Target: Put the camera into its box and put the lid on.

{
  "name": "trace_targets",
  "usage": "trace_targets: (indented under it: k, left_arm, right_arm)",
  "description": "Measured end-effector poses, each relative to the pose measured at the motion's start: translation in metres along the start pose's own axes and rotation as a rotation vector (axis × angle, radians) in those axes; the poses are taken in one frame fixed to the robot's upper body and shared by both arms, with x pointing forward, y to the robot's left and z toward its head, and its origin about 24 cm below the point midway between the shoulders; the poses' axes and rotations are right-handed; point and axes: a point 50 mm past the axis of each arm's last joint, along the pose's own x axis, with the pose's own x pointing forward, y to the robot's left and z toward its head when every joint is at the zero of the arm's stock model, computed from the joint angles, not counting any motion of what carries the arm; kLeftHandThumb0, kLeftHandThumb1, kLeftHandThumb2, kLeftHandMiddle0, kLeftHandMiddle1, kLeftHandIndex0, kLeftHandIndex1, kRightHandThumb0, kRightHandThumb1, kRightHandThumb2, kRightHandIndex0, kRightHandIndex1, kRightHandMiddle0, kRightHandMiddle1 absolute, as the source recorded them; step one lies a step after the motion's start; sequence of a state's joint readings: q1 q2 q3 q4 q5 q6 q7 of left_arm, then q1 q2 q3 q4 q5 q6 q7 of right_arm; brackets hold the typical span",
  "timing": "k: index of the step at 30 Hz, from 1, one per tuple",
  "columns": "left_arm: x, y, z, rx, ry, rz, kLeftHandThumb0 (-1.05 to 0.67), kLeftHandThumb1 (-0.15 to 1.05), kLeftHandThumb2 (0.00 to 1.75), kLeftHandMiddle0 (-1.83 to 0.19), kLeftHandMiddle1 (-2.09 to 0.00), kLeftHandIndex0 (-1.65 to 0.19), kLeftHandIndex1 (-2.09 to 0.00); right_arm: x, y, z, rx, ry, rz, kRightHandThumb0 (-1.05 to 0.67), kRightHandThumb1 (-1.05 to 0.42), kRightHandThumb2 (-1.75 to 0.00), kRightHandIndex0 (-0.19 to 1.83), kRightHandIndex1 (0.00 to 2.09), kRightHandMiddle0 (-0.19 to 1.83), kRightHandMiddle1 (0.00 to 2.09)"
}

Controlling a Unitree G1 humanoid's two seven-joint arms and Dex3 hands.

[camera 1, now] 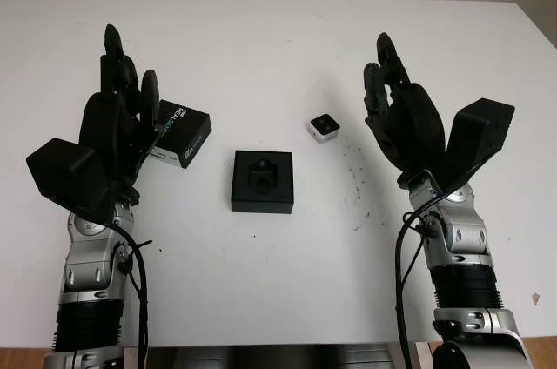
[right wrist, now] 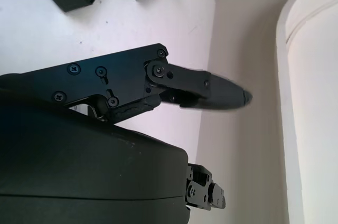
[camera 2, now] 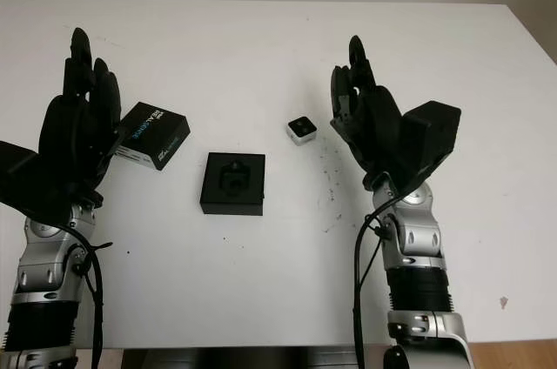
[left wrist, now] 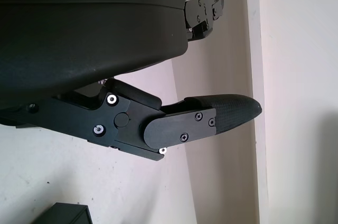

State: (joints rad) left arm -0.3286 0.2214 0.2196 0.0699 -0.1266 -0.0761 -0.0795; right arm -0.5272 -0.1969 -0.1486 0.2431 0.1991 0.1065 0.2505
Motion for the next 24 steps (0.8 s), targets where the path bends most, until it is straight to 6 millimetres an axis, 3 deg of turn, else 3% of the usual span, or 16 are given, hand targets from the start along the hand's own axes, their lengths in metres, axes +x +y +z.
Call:
trace_targets:
  k: [4,7,10,14,18,24]
  left_arm:
    - [0.0,0.0,0.001,0.001,-0.004,-0.001,-0.65,1.05,0.59,0.19,0.0,0.19,0.0]
    - [0.0,0.0,0.002,0.001,-0.004,-0.002,-0.64,1.05,0.61,0.19,0.0,0.19,0.0]
    - [0.0,-0.001,0.001,0.0,-0.004,-0.002,-0.64,1.05,0.61,0.19,0.0,0.19,0.0]
    - [-0.001,0.0,0.001,0.0,-0.003,-0.001,-0.64,1.05,0.61,0.19,0.0,0.19,0.0]
    - [-0.002,0.0,0.0,-0.003,0.007,0.0,-0.64,1.05,0.59,0.19,0.0,0.19,0.0]
    - [-0.002,0.0,0.0,-0.011,0.006,-0.002,-0.64,1.05,0.59,0.19,0.0,0.19,0.0]
  right_arm:
    - [0.01,-0.02,0.021,-0.234,-0.013,-0.012,-0.54,-0.94,-0.06,0.21,0.21,0.15,0.21]
    - [0.023,-0.03,0.042,-0.404,-0.015,0.044,-0.53,-0.88,-0.05,0.27,0.31,0.01,0.62]
    - [0.034,-0.032,0.056,-0.577,-0.022,0.093,-0.49,-0.81,-0.04,0.3,0.36,0.02,0.75]
    - [0.043,-0.032,0.061,-0.806,-0.023,0.15,-0.51,-0.77,-0.04,0.35,0.35,0.15,0.64]
    - [0.048,-0.031,0.063,-0.907,-0.007,0.19,-0.45,-0.75,-0.05,0.34,0.32,0.2,0.56]
    - [0.054,-0.027,0.063,-1.079,-0.016,0.277,-0.47,-0.77,-0.06,0.36,0.34,0.2,0.6]
